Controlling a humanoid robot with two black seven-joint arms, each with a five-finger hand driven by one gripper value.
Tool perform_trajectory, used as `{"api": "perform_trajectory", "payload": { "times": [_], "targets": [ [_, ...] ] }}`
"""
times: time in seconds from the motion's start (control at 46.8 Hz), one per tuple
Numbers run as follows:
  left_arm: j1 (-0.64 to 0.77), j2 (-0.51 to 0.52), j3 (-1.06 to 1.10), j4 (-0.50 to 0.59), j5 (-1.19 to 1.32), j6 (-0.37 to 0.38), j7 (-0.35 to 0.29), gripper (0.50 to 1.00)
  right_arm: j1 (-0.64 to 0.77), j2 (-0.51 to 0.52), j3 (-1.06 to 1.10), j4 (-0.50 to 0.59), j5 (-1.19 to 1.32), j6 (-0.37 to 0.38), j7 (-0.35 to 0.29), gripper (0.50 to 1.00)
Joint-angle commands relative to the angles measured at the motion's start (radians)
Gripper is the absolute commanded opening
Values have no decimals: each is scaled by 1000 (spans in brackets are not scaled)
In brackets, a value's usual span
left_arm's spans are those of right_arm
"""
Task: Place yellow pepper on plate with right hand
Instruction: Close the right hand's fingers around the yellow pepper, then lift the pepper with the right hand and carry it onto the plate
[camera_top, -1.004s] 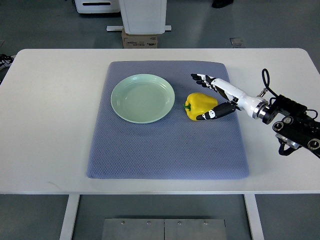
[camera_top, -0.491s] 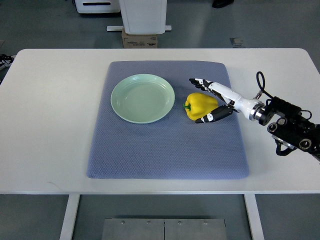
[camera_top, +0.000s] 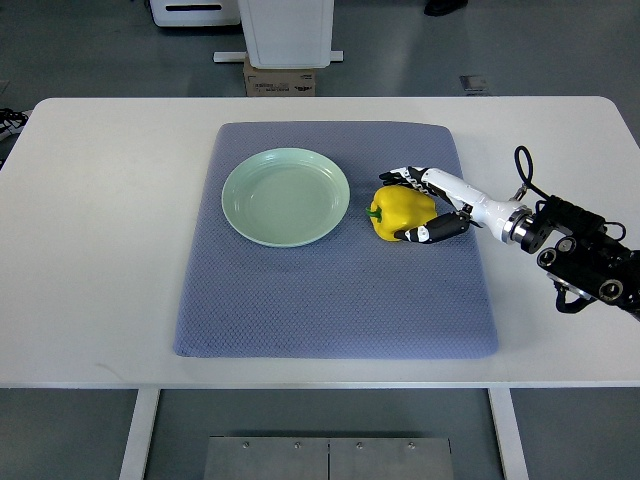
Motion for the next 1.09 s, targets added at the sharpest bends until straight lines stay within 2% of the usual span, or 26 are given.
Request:
{"api": "perform_trajectory", "payload": {
  "times": [0.0,0.107,0.214,0.299,0.427,0.726,1.068],
  "targets": [
    [0,0,0,0,-1,0,0,1000,1,0,-5,0,0,0,1,847],
    [0,0,0,0,-1,0,0,1000,6,-2,-19,0,0,0,8,843],
    [0,0,0,0,1,0,0,1000,7,-2,-25,0,0,2,28,788],
    [0,0,0,0,1,0,0,1000,9,-2,-31,0,0,2,29,692],
    [0,0,0,0,-1,0,0,1000,17,-2,-36,0,0,2,28,500],
    [0,0,0,0,1,0,0,1000,49,0,-27,1,9,2,6,500],
    [0,0,0,0,1,0,0,1000,129,52,-17,8,18,5,-61,500]
  ]
}}
